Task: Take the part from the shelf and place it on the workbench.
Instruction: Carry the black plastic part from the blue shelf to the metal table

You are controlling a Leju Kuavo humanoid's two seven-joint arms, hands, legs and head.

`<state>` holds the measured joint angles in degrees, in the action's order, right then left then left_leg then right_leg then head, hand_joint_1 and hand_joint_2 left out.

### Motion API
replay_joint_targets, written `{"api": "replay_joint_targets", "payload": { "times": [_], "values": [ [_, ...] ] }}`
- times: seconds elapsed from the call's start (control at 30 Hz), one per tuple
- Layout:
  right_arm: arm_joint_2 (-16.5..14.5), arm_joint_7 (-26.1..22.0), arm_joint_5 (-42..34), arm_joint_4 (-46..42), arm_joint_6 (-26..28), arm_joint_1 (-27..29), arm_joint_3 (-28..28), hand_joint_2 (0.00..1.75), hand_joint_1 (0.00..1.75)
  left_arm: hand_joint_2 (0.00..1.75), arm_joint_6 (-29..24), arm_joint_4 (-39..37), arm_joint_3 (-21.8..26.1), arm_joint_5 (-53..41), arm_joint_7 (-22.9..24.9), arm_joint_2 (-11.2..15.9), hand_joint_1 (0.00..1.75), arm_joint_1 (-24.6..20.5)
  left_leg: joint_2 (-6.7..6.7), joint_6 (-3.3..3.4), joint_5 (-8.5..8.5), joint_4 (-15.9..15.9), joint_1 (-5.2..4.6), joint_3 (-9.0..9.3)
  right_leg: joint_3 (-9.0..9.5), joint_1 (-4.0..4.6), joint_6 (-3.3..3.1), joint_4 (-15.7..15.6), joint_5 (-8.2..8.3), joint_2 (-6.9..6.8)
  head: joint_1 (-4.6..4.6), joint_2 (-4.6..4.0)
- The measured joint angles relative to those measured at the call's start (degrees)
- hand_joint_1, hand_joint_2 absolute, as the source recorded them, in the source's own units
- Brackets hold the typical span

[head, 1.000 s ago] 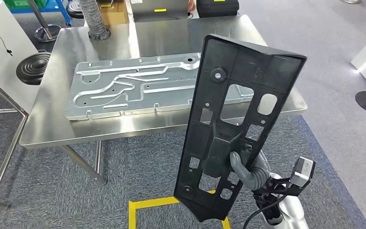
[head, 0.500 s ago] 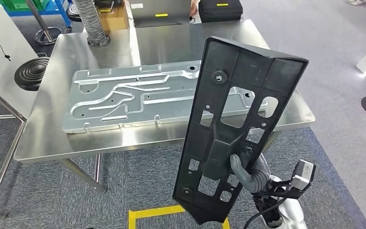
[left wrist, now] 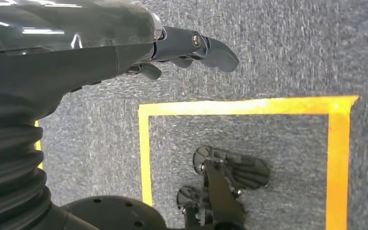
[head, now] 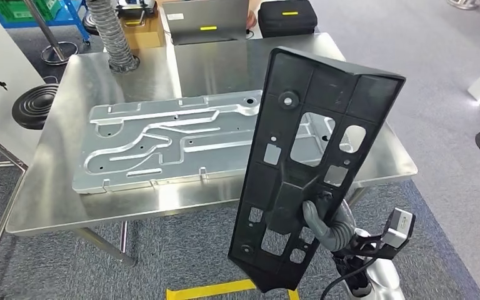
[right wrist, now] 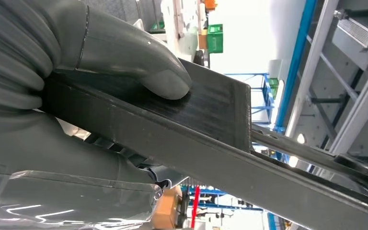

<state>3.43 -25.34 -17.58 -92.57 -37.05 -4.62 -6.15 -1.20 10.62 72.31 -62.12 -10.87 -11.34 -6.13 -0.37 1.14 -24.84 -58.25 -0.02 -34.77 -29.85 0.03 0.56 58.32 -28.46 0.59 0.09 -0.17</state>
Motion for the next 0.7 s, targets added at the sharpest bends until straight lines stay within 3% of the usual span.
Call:
{"api": "replay_joint_targets", "payload": {
  "times": [0.07, 0.1, 0.2, 0.23, 0.27, 0.33, 0.4, 0.47, 0.57, 0.63, 0.7],
  "values": [
    [0.00, -0.01, -0.01, -0.01, 0.01, -0.23, -0.02, 1.75, 1.75, 1.75, 0.00, 0.00, 0.01, -0.02, 0.01, 0.02, 0.00, -0.13, -0.02, 0.62, 0.14, 0.45, 0.19, 0.94, -0.51, -0.10, 0.62, 1.94, -0.91, -0.10, 0.01, 0.00],
    [0.00, -0.01, -0.02, -0.02, 0.01, -0.37, -0.03, 1.75, 1.75, 1.75, 0.00, 0.00, 0.01, -0.04, 0.01, 0.02, 0.00, -0.22, -0.02, 0.82, 0.06, 0.59, 0.26, 1.35, -1.68, -0.22, 0.91, 4.21, -2.04, -0.16, 0.01, 0.00],
    [0.00, 0.00, -0.04, 0.10, 0.01, -0.31, -0.08, 1.75, 1.75, 1.75, 0.00, 0.00, 0.01, -0.09, 0.01, 0.03, 0.00, -0.24, -0.03, 1.10, -0.70, 0.57, 0.17, 1.96, -8.06, -0.51, 1.65, 14.00, -6.06, -0.26, 0.02, 0.00],
    [0.00, 0.01, -0.04, 0.17, 0.01, -0.21, -0.10, 1.75, 1.75, 1.75, 0.00, 0.00, 0.01, -0.09, 0.01, 0.03, 0.00, -0.19, -0.06, 1.11, -1.04, 0.54, 0.15, 2.27, -9.50, -0.56, 1.72, 15.35, -6.13, -0.27, 0.02, 0.00],
    [0.02, 0.02, -0.04, 0.22, 0.00, -0.16, -0.12, 1.75, 1.75, 1.75, 0.00, 0.00, 0.01, -0.09, 0.01, 0.03, 0.00, -0.17, -0.10, 1.08, -1.41, 0.53, 0.13, 2.72, -9.88, -0.59, 1.63, 14.52, -4.88, -0.27, 0.02, 0.00],
    [0.08, 0.02, -0.06, 0.25, -0.02, -0.21, -0.15, 1.75, 1.75, 1.75, 0.00, 0.00, 0.01, -0.10, 0.01, 0.02, 0.00, -0.16, -0.16, 0.91, -2.24, 0.56, 0.11, 3.81, -7.94, -0.52, 0.99, 7.41, 0.57, -0.32, 0.02, 0.00],
    [0.16, 0.01, -0.14, 0.34, 0.01, -0.35, -0.20, 1.75, 1.75, 1.75, -0.02, -0.01, 0.01, -0.17, 0.00, -0.02, 0.00, -0.22, -0.14, 0.49, -2.89, 0.66, 0.07, 4.54, -6.05, -0.08, 0.24, 1.24, 3.61, -0.45, 0.01, 0.00],
    [0.21, 0.00, -0.22, 0.43, 0.05, -0.47, -0.27, 1.75, 1.75, 1.75, -0.11, -0.02, 0.01, -0.29, 0.01, -0.04, 0.00, -0.26, -0.09, -0.12, -3.12, 0.60, 0.01, 4.83, -5.74, 0.28, -0.32, -0.22, 3.89, -0.54, 0.01, 0.00],
    [0.33, 0.02, -0.28, 0.44, 0.10, -0.67, -0.32, 1.75, 1.75, 1.75, -0.25, -0.02, 0.01, -0.34, 0.06, -0.03, 0.00, -0.32, -0.03, -1.02, -3.90, -1.16, -0.01, 4.58, -4.67, -0.09, -1.12, -1.02, 4.35, -0.55, 0.01, 0.00],
    [0.37, 0.04, -0.32, 0.45, 0.11, -0.99, -0.46, 1.75, 1.75, 1.75, -0.33, -0.02, 0.01, -0.32, 0.10, -0.02, 0.00, -0.41, 0.00, -1.56, -6.46, -6.61, 0.19, 1.79, -3.95, -0.30, -1.60, -1.37, 4.09, -0.61, 0.01, 0.00],
    [0.37, 0.08, -0.32, 0.54, 0.16, -1.17, -0.64, 1.75, 1.75, 1.75, -0.35, -0.02, 0.01, -0.25, 0.16, -0.02, 0.00, -0.37, 0.02, -2.06, -9.46, -13.96, 0.47, -2.64, -3.66, -0.34, -1.82, -1.37, 3.73, -0.61, -0.01, 0.00]
  ]
}}
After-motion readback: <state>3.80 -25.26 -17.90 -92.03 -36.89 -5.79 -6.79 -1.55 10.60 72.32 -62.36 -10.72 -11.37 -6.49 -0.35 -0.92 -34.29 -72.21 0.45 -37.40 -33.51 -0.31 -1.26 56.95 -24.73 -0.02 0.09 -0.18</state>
